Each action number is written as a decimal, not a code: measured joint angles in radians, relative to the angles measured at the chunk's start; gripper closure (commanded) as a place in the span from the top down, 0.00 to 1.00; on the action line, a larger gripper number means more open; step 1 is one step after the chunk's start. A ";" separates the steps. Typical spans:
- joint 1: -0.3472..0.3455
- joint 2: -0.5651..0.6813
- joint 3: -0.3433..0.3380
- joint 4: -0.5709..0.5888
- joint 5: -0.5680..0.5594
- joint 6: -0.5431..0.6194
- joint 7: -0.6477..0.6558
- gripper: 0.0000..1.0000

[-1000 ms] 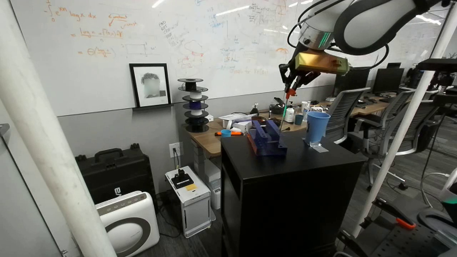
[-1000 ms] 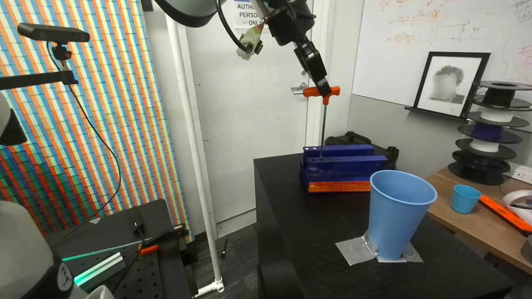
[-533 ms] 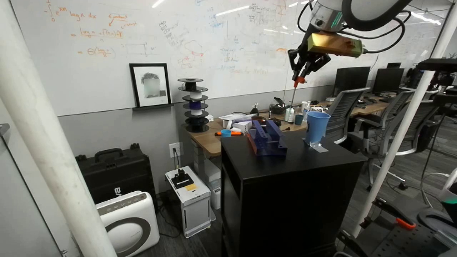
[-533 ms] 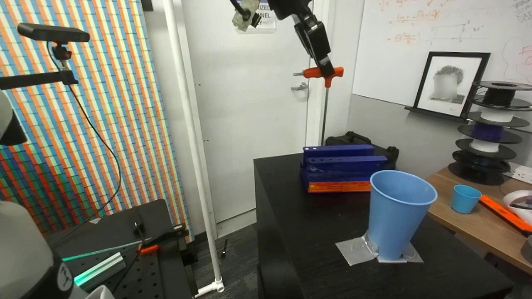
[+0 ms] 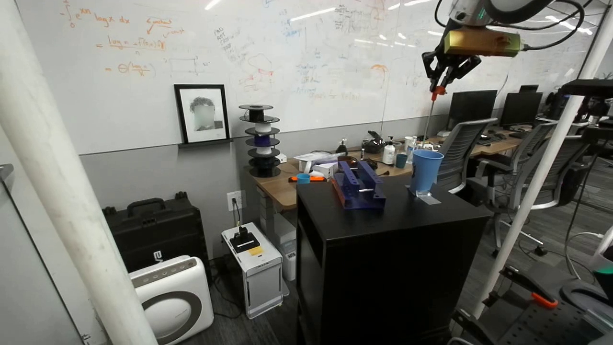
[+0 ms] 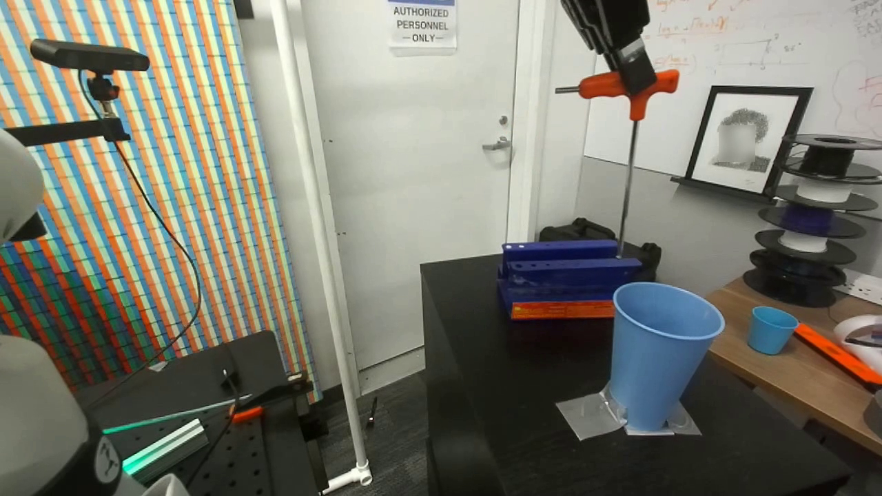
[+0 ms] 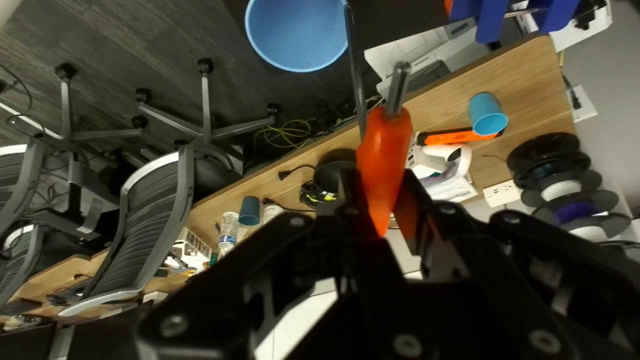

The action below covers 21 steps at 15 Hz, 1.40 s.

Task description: Pick up the orange object tool and put it in the cup

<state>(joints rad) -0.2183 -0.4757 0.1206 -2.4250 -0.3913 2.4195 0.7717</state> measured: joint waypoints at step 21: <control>0.101 0.213 -0.103 0.072 0.343 0.115 -0.329 0.89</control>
